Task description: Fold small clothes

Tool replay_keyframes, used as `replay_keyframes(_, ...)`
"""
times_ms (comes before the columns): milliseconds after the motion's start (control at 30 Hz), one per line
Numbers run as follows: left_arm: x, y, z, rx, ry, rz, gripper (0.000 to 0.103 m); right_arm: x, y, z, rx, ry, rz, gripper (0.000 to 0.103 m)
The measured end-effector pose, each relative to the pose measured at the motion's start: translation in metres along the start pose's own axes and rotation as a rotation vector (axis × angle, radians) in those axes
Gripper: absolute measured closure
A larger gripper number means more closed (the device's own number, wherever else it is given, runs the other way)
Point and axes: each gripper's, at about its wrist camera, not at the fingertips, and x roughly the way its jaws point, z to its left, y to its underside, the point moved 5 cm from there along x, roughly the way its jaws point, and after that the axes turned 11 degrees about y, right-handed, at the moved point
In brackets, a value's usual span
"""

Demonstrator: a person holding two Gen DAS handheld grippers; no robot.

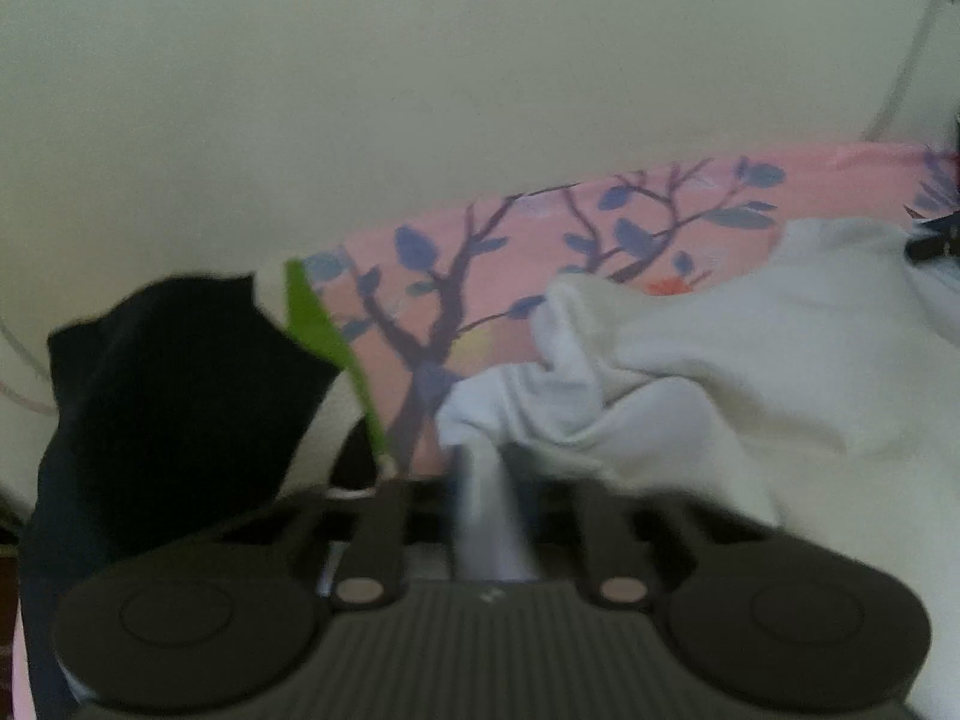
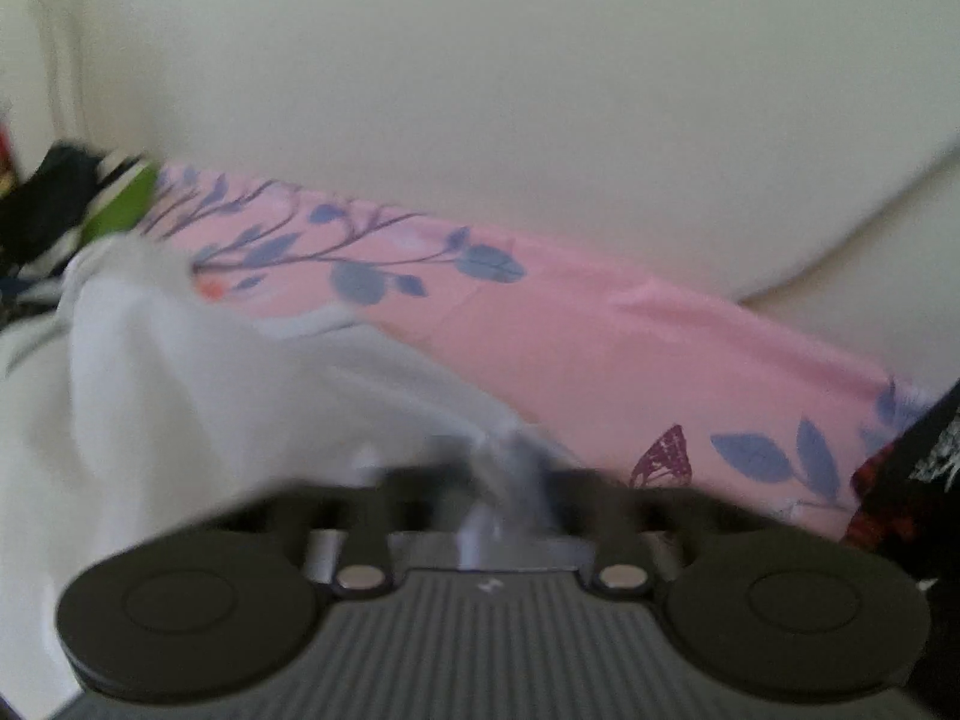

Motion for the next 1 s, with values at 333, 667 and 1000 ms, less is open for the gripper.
replay_keyframes(333, -0.022, -0.092, 0.021, -0.051, -0.306, -0.253, 0.094, -0.045, -0.023, -0.077, 0.289, 0.256, -0.289, 0.103)
replay_keyframes(667, 0.011, -0.049, 0.035, -0.024, -0.326, -0.005, 0.086, -0.060, 0.026, -0.076, 0.276, 0.104, -0.150, 0.036)
replay_keyframes(1000, -0.148, 0.061, 0.000, -0.010, -0.083, -0.155, 0.056, -0.183, 0.166, -0.091, 0.415, 0.175, -0.141, 0.029)
